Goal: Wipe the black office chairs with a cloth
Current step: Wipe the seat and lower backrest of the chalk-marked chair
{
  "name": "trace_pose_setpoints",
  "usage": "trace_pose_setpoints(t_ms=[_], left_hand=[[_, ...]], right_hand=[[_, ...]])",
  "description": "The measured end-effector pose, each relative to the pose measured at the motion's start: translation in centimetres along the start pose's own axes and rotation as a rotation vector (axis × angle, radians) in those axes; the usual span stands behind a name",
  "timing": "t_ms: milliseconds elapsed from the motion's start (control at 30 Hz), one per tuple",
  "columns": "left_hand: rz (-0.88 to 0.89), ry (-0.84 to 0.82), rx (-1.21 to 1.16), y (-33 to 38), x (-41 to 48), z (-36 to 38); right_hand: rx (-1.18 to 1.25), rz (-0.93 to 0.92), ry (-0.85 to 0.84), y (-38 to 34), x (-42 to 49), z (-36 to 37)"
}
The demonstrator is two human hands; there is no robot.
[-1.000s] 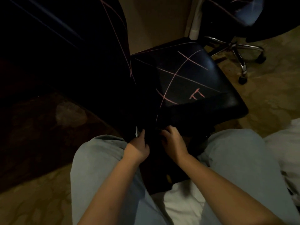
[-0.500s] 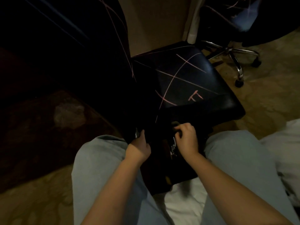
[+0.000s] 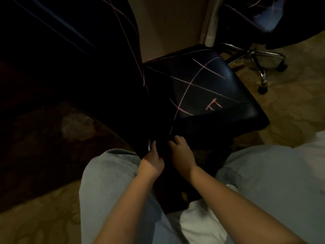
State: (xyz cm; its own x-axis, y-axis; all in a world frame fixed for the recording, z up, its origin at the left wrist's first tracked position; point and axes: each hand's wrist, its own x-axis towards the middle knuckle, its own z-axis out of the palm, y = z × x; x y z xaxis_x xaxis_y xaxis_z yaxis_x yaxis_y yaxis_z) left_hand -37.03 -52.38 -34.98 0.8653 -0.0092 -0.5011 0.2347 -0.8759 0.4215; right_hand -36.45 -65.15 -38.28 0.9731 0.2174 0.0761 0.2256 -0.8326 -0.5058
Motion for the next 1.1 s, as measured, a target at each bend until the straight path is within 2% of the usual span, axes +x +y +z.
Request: trace_pose_setpoints(t_ms=[167, 267, 367, 467, 567, 667, 733, 900, 1100], left_hand=[[0.122, 0.035, -0.025, -0.2, 0.2, 0.4], [0.125, 0.059, -0.022, 0.0, 0.5, 0.4], [0.123, 0.074, -0.015, 0.0, 0.4, 0.4], [0.124, 0.078, -0.022, -0.1, 0.5, 0.2], [0.116, 0.059, -0.01, -0.2, 0.8, 0.2], [0.135, 0.055, -0.005, -0.2, 0.7, 0.0], [0.154, 0.049, 0.0, -0.3, 0.7, 0.0], [0.161, 0.058, -0.019, -0.3, 0.4, 0.0], [0.151, 0.082, -0.046, 0.1, 0.3, -0.1]], right_hand=[[0.015, 0.296, 0.231, 5.4, 0.0, -3.5], [-0.027, 0.382, 0.226, 6.9, 0.0, -4.8], [-0.017, 0.298, 0.183, 5.2, 0.4, -4.2], [0.033, 0.215, 0.007, 2.5, 0.9, -2.6], [-0.058, 0.074, -0.105, 0.7, 1.8, -1.6], [-0.144, 0.042, -0.166, 0.2, 3.8, -1.6], [-0.149, 0.053, -0.149, 0.3, 5.5, -1.9], [-0.031, 0.226, -0.032, 2.6, 8.2, -3.2], [-0.015, 0.291, 0.103, 4.7, 4.5, -3.4]])
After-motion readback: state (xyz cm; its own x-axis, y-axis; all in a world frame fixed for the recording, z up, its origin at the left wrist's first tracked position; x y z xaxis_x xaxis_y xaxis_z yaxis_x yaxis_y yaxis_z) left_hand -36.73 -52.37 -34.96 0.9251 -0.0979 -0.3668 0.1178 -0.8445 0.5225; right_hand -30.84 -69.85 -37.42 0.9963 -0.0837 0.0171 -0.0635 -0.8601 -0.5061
